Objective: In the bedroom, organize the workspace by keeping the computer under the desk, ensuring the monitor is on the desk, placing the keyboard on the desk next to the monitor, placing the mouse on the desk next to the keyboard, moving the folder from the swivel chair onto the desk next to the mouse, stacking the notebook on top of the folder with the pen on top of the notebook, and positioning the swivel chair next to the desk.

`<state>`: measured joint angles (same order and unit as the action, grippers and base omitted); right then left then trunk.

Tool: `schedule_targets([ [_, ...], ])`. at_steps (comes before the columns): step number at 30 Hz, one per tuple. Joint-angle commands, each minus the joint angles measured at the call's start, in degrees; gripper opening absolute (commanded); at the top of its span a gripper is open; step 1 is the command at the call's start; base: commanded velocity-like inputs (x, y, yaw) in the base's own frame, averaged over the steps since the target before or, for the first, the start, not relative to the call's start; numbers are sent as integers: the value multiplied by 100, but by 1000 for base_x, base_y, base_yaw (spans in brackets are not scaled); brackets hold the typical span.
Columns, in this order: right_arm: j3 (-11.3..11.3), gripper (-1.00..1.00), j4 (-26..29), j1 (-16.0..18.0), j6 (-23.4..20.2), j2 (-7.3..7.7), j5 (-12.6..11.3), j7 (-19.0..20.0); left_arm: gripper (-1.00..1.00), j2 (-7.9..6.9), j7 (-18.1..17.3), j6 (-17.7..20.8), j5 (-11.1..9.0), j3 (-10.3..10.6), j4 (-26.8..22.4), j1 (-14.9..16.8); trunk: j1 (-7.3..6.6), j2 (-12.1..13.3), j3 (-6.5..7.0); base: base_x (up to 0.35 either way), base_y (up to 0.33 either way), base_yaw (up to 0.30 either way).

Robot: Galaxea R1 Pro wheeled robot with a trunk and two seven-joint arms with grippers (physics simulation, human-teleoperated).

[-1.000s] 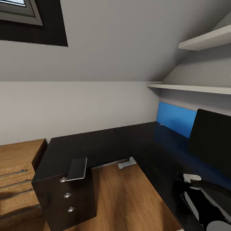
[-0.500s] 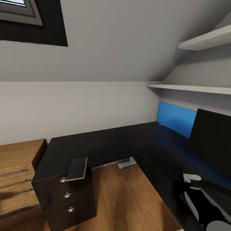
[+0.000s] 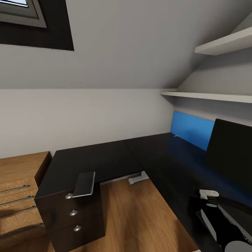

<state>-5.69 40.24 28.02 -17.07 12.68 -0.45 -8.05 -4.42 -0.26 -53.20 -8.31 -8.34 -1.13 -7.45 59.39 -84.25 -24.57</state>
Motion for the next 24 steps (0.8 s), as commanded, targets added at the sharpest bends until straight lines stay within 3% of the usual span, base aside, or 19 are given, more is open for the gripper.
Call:
schedule_targets([
  [1,4,100,15,1,-33,-1,0,-11,100,1,-2,-6,-13,-1,-10,-2,0,-3,-5,0,0,0],
  [24,-46,100,509,1,-33,-11,-40,-12,100,17,-2,-6,-13,-10,-10,-2,0,-3,-10,0,0,8],
])
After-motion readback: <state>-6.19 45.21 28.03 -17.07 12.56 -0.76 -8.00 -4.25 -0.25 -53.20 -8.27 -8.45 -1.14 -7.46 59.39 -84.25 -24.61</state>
